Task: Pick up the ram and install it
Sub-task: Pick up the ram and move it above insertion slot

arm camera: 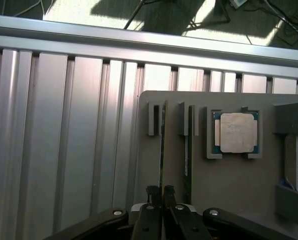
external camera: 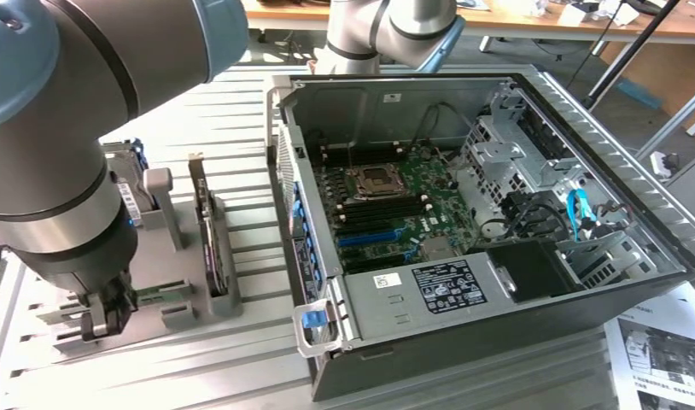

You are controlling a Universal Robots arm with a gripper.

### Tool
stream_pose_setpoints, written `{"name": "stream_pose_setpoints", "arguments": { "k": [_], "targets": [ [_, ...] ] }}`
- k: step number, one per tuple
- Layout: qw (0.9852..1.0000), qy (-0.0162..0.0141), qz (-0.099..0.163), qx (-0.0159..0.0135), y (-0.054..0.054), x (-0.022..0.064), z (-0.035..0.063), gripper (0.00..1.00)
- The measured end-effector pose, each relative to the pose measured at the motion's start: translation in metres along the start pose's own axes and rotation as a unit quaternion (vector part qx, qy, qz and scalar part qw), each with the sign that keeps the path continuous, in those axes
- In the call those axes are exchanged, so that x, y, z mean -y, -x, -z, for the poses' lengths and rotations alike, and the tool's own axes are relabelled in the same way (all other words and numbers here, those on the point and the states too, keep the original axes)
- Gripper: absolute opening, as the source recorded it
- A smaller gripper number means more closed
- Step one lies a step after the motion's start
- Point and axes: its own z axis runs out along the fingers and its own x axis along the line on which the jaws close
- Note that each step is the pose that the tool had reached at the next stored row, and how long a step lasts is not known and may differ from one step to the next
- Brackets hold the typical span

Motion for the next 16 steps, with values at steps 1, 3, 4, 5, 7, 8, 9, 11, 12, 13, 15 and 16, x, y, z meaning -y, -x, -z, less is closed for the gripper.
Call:
{"name": "stream_pose_setpoints", "arguments": {
  "k": [1,3,4,5,7,8,9,11,12,13,15,16],
  "targets": [
    [1.0,0.0,0.0,0.0,0.0,-0.0001,0.0017,0.14],
    [1.0,0.0,0.0,-0.0001,0.0,-0.0004,0.0066,0.14],
    [1.0,0.0,0.0,-0.0001,0.001,-0.0006,0.0102,0.14],
    [1.0,0.0,0.0,-0.0001,0.001,-0.0008,0.0131,0.14],
    [1.0,0.0,0.0,-0.0001,0.001,-0.0011,0.0189,0.14],
    [1.0,0.0,0.0,0.0,0.001,-0.0012,0.0203,0.14],
    [1.0,0.0,0.0,0.0,0.001,-0.0013,0.0219,0.14],
    [1.0,0.0,0.0,-0.0001,0.002,-0.0015,0.0249,0.14],
    [1.0,0.0,0.0,0.0,0.002,-0.0016,0.0264,0.14],
    [1.0,0.0,0.0,-0.0001,0.002,-0.0016,0.0279,0.14],
    [1.0,0.0,0.0,-0.0001,0.002,-0.0018,0.0302,0.14],
    [1.0,0.0,0.0,-0.0001,0.002,-0.0018,0.0311,0.14]
  ]
}}
